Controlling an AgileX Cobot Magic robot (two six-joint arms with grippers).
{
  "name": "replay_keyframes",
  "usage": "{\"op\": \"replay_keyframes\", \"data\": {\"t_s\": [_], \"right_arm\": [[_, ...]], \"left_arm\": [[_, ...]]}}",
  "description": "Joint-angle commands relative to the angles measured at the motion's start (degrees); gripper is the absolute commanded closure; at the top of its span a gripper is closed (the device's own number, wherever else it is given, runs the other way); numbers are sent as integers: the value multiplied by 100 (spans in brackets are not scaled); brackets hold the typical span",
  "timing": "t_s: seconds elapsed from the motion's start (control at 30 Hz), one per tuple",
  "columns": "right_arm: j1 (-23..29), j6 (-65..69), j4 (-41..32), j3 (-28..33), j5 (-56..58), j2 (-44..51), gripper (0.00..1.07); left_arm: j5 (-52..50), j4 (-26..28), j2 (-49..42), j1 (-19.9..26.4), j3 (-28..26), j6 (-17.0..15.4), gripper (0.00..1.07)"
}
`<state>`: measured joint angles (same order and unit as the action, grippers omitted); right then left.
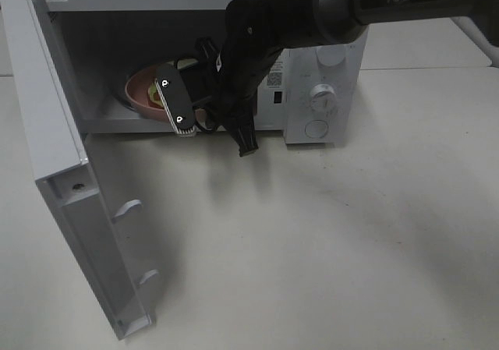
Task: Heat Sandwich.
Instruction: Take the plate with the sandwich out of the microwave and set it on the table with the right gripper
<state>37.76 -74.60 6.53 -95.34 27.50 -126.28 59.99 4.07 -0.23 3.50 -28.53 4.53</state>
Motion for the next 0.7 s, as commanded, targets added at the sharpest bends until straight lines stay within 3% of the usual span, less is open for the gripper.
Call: {"op": "replay_keyframes", "data": {"t_s": [0.03,0.7], "right_arm": [[46,-46,97,304,-332,286,107],[304,-23,688,2034,-1106,1455,107]], "left_arm": [[-57,0,-149,23,23,-46,9],[-57,0,-149,23,23,-46,9]]}}
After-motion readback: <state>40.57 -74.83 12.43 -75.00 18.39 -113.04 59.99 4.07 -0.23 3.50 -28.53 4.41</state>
